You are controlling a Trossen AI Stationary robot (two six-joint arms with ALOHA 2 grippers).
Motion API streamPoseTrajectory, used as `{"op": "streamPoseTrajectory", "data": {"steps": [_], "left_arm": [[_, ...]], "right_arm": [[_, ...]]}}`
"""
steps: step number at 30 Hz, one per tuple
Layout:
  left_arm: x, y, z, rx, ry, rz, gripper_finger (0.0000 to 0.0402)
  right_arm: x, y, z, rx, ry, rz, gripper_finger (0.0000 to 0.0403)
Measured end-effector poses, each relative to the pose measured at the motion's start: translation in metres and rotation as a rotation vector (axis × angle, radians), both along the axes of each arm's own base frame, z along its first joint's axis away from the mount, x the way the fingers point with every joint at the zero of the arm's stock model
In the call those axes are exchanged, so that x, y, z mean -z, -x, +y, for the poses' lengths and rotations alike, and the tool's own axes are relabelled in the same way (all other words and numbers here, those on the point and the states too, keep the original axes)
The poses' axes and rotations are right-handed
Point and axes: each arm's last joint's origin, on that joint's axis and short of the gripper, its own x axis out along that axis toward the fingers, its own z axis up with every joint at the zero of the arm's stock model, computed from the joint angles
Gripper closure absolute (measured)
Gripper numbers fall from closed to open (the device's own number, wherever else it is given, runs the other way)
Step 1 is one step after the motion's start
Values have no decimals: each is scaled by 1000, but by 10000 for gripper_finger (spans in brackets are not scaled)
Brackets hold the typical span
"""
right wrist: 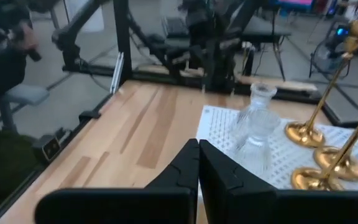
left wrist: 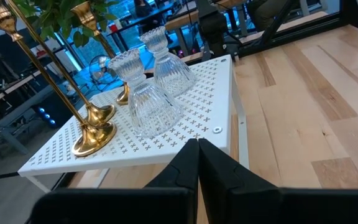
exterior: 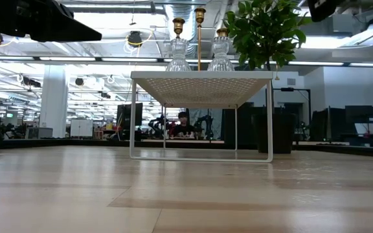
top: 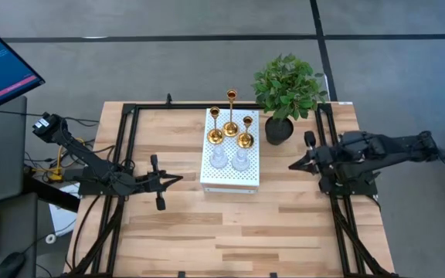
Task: Pick & Place candle stick holders
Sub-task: Return to Home Position
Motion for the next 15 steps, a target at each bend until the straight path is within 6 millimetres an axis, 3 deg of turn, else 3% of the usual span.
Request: {"op": "streamPoseTrajectory", "data": {"steps": [15], "left_arm": [[0, 0, 0, 0, -3, 0, 394]], "right_arm": [[22, 25, -18, 101, 26, -148, 403]]}}
